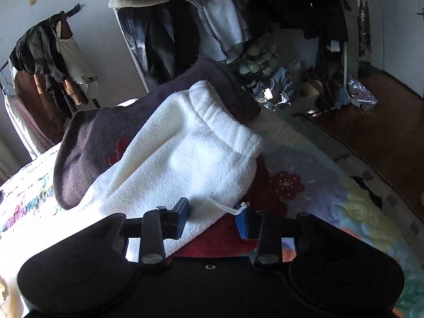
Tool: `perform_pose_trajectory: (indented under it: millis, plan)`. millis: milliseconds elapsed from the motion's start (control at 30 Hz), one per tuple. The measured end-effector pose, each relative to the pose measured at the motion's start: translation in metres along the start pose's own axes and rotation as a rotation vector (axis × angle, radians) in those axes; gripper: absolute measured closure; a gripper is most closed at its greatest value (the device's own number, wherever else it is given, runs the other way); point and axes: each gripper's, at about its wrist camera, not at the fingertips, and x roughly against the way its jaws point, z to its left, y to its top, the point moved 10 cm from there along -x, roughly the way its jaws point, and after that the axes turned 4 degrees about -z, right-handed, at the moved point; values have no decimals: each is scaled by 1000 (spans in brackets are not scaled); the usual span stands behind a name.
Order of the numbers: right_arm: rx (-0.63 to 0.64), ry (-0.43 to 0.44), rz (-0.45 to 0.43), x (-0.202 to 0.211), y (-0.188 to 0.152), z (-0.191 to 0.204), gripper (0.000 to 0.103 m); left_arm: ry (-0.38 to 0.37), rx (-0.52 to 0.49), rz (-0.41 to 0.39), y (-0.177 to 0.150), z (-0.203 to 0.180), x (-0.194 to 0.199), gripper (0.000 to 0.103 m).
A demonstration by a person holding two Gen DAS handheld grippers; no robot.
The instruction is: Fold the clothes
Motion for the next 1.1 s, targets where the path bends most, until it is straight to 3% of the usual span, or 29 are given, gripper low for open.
perform_pose_trajectory:
  millis: [133, 267, 333, 367, 533, 600, 733, 833, 900, 1000, 1100]
  plan:
    - [104, -33, -19, 11, 2, 3, 75, -14, -25, -8, 1, -7, -2, 29]
    - [61, -45, -31, 10, 6, -4, 73, -24, -17, 5, -4, -8, -5, 28]
    - [90, -91, -38, 6, 6, -5, 50, -25, -12, 9, -6, -6, -6, 28]
    - [125, -112, -60, 6, 7, -3, 46, -27, -4, 11, -6, -5, -6, 28]
    - [344, -212, -219, 23, 21, 15, 62, -38, 34, 18, -7, 2, -5, 28]
    - [432, -212, -276, 31, 27, 27, 83, -42, 50, 21, -8, 4, -5, 28]
    - [406, -7, -259, 52, 28, 58, 91, -50, 50, -1, -6, 7, 0, 28]
    - [227, 261, -169, 77, 26, 92, 91, -142, 54, -56, -2, 0, 12, 28]
    - [96, 479, -60, 89, 19, 116, 91, -252, 154, -69, -3, 3, 20, 28]
    - [81, 656, 66, 95, -5, 150, 91, -412, 384, -81, -3, 18, 30, 28]
    - [97, 752, 178, 95, -41, 175, 91, -410, 468, -73, -5, 32, 29, 20]
